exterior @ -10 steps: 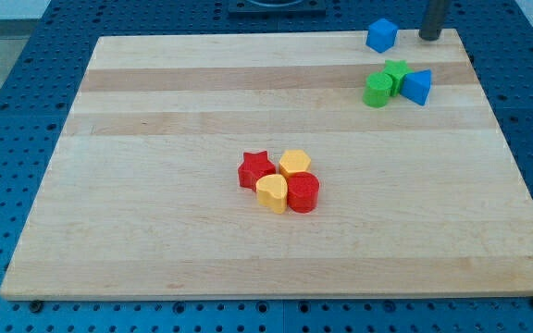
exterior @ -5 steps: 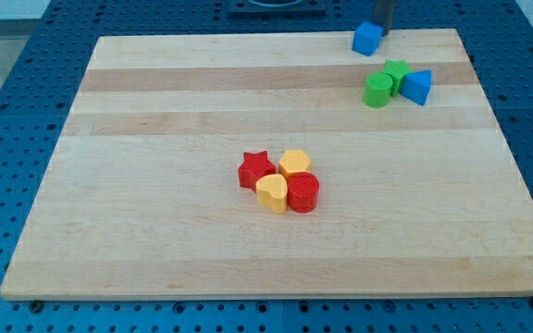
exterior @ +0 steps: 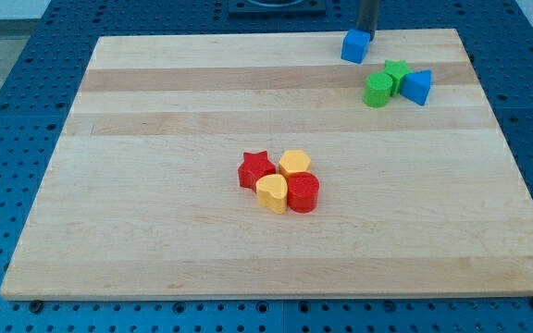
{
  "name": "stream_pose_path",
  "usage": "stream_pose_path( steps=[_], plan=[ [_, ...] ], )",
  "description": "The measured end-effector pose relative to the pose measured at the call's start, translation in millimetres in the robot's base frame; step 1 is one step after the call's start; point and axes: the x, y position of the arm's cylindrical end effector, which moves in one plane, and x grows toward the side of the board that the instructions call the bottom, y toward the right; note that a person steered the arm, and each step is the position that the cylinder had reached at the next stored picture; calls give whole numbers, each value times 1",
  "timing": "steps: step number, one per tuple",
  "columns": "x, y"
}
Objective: Push the cube into the green star
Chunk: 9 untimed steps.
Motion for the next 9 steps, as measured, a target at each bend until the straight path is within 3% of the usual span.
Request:
stream_pose_path(
  steps=[2, 4, 9],
  plan=[
    [-1, -13],
    [2, -68],
    [35, -29]
  ],
)
